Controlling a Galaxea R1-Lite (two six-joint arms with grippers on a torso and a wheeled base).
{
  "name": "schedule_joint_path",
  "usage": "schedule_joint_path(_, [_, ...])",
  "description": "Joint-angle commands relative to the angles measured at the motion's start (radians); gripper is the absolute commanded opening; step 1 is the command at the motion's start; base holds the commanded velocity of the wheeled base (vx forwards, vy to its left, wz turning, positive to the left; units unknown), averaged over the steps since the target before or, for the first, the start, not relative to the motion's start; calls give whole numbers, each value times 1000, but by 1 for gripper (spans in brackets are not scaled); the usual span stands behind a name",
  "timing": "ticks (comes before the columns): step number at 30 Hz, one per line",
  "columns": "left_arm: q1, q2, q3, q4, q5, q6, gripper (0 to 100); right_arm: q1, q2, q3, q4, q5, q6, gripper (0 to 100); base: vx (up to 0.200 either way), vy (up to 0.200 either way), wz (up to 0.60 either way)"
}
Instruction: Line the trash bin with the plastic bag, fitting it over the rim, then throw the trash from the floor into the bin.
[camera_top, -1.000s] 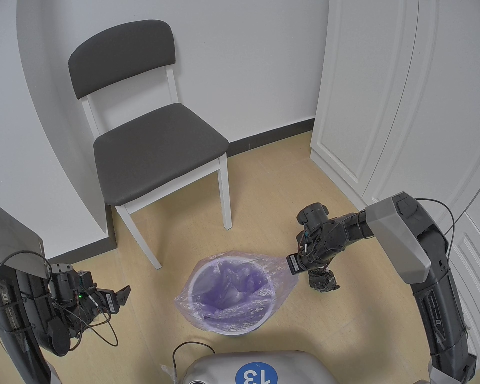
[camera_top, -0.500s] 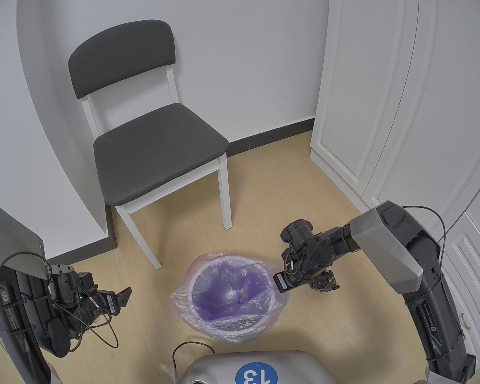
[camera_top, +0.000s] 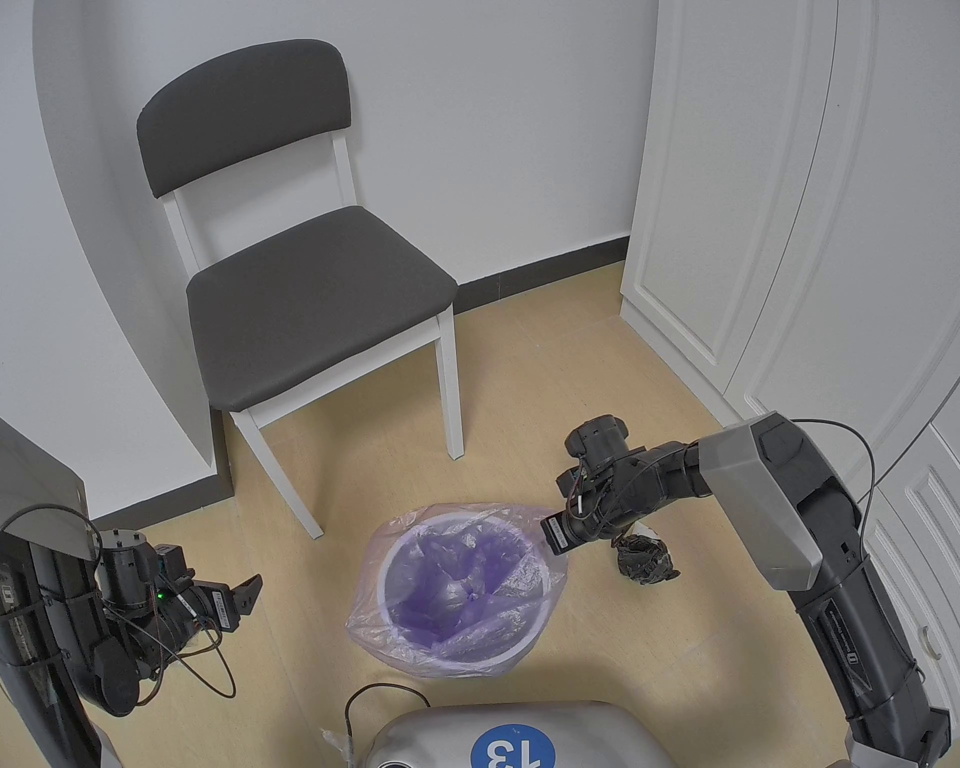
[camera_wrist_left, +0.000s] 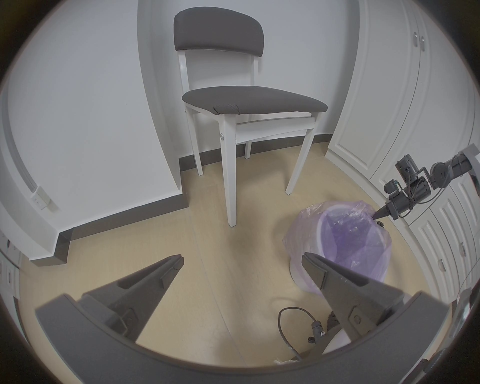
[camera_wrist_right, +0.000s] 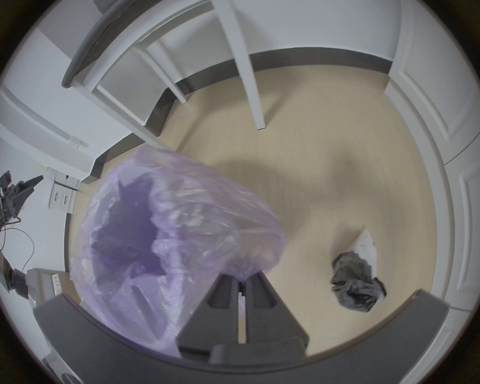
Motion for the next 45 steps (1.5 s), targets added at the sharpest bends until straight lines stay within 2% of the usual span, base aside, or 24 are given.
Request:
schedule_joint_path(1, [-13, -2, 8, -18, 1, 0, 100, -43, 20, -2, -39, 42, -35, 0, 0, 0, 0])
schedule_joint_path(3, [-13, -5, 14, -18, 1, 1, 100, -49, 23, -2, -45, 79, -31, 0, 0, 0, 0])
schedule_joint_path(6, [-13, -5, 14, -18, 1, 1, 100, -52, 37, -2, -53, 90, -29, 0, 0, 0, 0])
schedule_joint_path(15, [-13, 3, 9, -18, 1, 0, 100, -49, 60, -2, -96, 91, 32, 0, 0, 0, 0])
schedule_joint_path(20, [-13, 6, 11, -18, 1, 0, 100, -46, 61, -2, -99, 94, 34, 0, 0, 0, 0])
schedule_joint_path(22, [-13, 10, 9, -18, 1, 0, 100, -46, 84, -2, -140, 98, 30, 0, 0, 0, 0])
schedule_joint_path(26, [-13, 10, 11, -18, 1, 0, 100, -43, 107, -2, -257, 159, 67, 0, 0, 0, 0])
schedule_joint_path(36, [-15, 6, 11, -18, 1, 0, 100, -35, 153, -2, -459, 162, 175, 0, 0, 0, 0])
schedule_joint_path(45, [-15, 12, 8, -18, 1, 0, 100, -37, 172, -2, -544, 160, 244, 0, 0, 0, 0])
